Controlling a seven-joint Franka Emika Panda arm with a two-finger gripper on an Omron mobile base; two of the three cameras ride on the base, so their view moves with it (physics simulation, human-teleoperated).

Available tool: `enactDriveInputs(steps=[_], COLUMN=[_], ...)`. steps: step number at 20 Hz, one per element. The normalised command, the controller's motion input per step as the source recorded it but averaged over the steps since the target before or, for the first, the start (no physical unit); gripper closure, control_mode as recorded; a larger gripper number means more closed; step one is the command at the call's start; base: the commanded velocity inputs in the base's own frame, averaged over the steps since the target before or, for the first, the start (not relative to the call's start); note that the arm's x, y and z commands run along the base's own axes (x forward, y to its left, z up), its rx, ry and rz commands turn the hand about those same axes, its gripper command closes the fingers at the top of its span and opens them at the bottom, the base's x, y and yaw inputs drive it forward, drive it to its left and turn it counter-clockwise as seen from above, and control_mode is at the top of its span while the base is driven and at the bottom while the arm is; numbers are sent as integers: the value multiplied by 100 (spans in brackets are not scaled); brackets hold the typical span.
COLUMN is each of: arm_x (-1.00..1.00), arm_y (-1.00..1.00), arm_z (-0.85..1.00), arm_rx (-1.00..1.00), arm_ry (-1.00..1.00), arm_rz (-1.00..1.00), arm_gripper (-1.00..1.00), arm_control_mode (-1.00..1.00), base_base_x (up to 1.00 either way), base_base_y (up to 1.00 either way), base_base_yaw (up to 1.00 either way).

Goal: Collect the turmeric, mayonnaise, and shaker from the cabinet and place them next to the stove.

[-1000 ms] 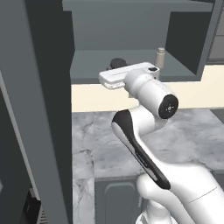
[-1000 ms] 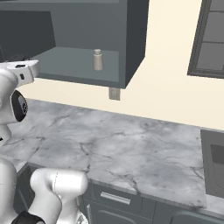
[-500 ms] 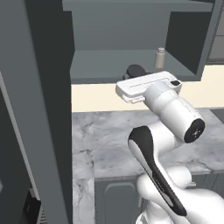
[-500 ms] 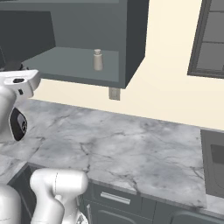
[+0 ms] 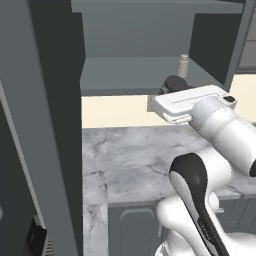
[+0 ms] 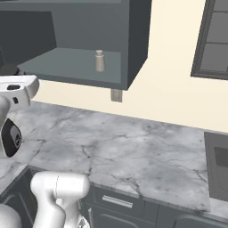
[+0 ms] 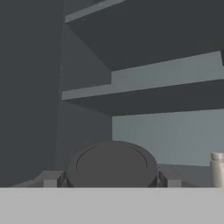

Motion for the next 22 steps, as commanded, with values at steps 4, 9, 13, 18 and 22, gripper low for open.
enactDriveInputs(steps=[4,9,13,18,22], arm_x=[-44,-45,-43,-43,-20], arm_y=[-27,-30,-25,-13,0], arm_z=[0,-1,-29,-58,-63], arm_rx=[4,4,1,0,0], arm_ry=[23,23,18,12,13], arm_rz=[0,0,0,0,1], arm_gripper=[100,100,100,100,100], arm_control_mode=[-100,-100,-100,-100,-100], base_base_x=[0,0,0,0,0], base_base_y=[0,0,0,0,0], base_base_yaw=[0,0,0,0,0])
